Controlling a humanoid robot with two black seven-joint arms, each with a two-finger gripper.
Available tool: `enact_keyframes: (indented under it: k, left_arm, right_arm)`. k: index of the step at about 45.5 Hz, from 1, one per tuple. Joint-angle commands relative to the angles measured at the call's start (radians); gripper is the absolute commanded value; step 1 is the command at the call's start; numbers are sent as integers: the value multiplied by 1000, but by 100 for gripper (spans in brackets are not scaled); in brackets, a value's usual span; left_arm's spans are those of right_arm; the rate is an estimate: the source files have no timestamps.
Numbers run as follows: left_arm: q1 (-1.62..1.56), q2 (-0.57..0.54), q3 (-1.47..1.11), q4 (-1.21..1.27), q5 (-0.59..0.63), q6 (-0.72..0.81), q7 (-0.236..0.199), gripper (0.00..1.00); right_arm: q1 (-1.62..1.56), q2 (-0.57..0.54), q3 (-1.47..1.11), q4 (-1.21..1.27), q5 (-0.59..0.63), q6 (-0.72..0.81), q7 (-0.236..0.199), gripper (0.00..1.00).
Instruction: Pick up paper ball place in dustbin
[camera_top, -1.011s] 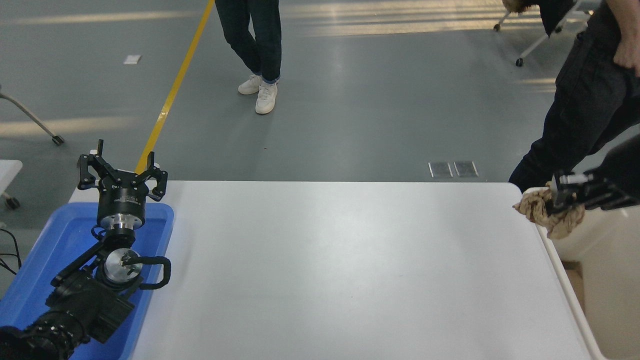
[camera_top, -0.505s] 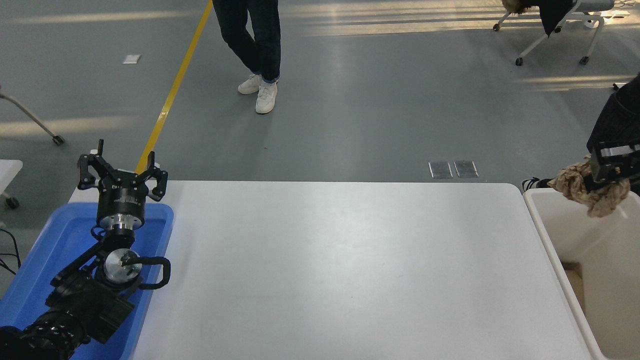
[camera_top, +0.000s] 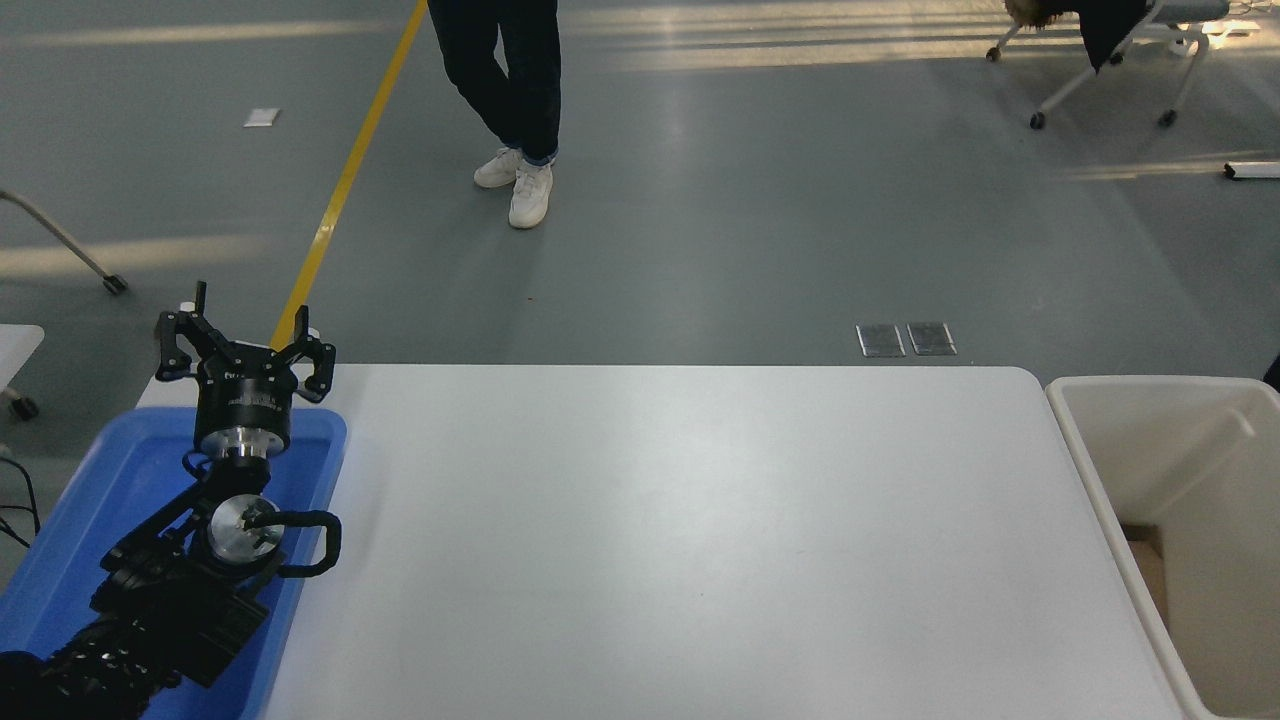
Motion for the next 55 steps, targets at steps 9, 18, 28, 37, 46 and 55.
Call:
enact_keyframes:
  k: [9, 18, 28, 37, 46, 55]
  left_arm:
    - [0, 0, 0, 0, 0, 0, 0, 99]
    - [0, 0, 0, 0, 0, 0, 0, 99]
    - [-1, 0, 0, 0, 0, 0, 0, 99]
    - [0, 0, 0, 0, 0, 0, 0, 99]
    - [-1, 0, 0, 0, 0, 0, 0, 99]
    - [0, 0, 0, 0, 0, 0, 0, 99]
  right_arm:
    - [-726, 298, 329, -536, 277, -119, -17, 0]
    - [-761, 347, 308, -518, 277, -171, -54, 0]
    - [-765, 362, 306, -479, 271, -217, -54, 0]
    - [-760, 364, 306, -445, 254, -233, -52, 0]
    - [-748, 361, 315, -438, 259, -233, -54, 100]
    - [-728, 352, 315, -383, 259, -233, -52, 100]
